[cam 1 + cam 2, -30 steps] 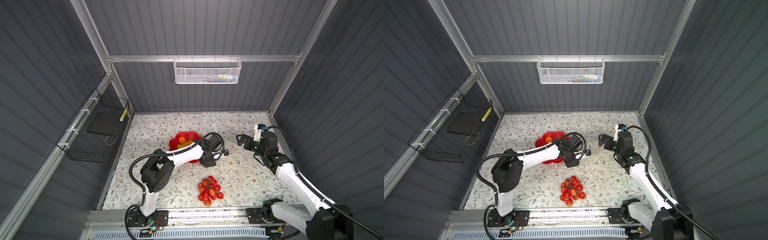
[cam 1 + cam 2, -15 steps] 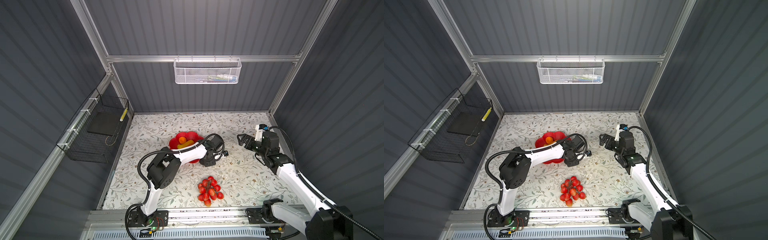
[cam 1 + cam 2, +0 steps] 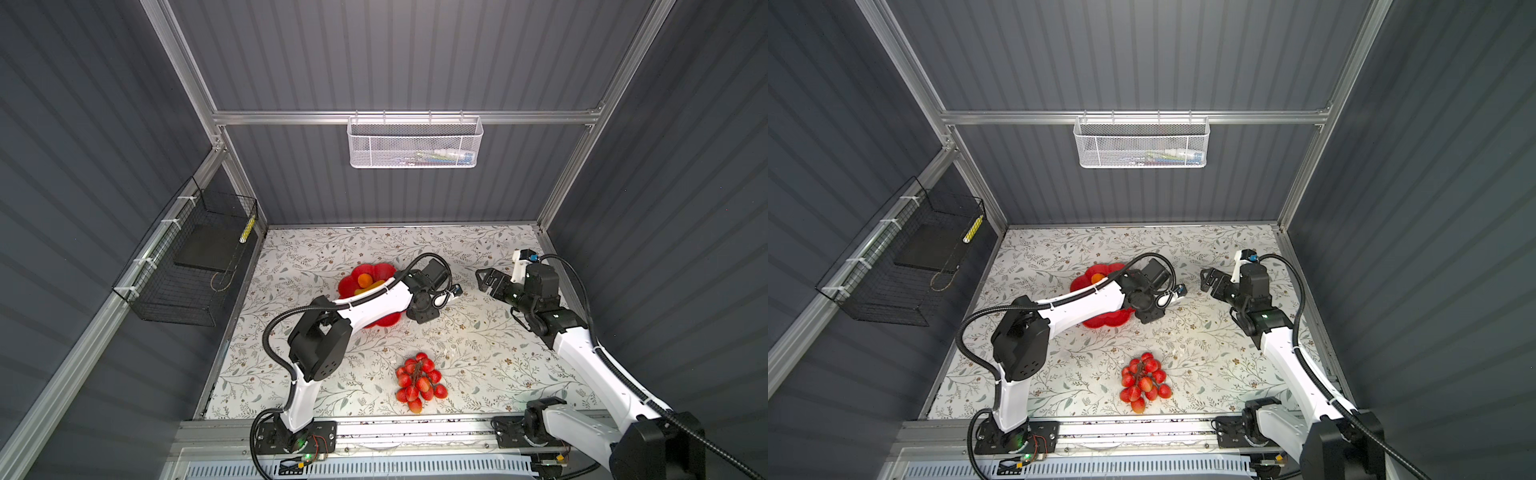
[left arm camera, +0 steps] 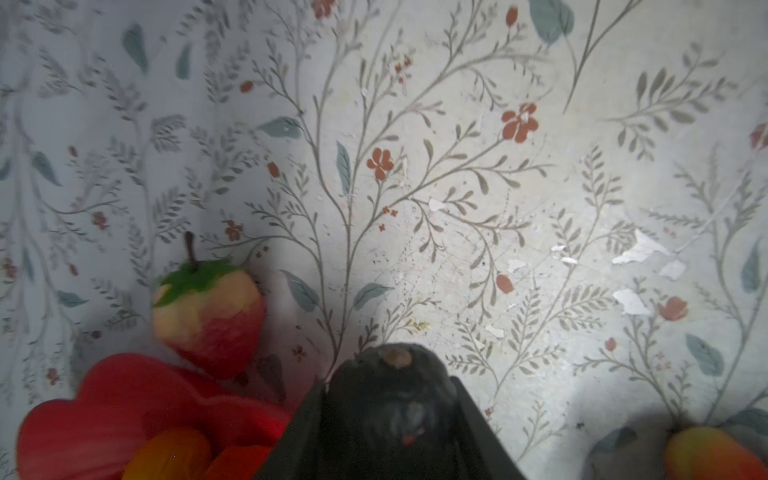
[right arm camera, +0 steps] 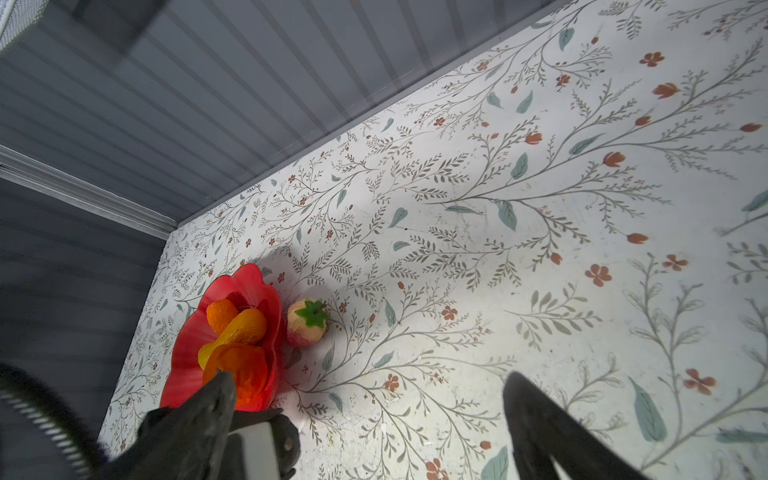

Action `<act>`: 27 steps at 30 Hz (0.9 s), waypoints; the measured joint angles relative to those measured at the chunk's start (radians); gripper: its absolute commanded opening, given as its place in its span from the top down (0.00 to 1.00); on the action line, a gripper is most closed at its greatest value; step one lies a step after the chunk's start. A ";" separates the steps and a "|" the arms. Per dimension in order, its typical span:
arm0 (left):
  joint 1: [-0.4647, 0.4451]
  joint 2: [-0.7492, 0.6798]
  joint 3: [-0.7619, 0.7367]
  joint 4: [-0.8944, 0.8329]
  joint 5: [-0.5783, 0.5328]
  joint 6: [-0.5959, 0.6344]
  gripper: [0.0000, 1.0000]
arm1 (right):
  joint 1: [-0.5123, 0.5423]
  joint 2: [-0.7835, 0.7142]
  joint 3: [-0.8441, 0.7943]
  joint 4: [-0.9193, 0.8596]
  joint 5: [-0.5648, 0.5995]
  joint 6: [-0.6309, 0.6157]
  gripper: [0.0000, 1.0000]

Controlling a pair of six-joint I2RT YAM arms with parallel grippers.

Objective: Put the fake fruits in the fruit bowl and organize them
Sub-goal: 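Lower the avocado into the red bowl with the left gripper and release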

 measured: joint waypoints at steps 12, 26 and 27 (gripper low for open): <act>0.254 -0.160 0.006 0.198 0.091 -0.299 0.81 | -0.005 0.000 -0.008 0.008 -0.027 0.018 0.01; 0.325 0.027 -0.007 0.350 0.173 -0.575 0.80 | -0.007 -0.008 -0.019 0.009 -0.044 0.022 0.01; 0.330 0.031 -0.009 0.355 0.173 -0.587 0.79 | -0.007 -0.007 -0.019 0.009 -0.044 0.023 0.01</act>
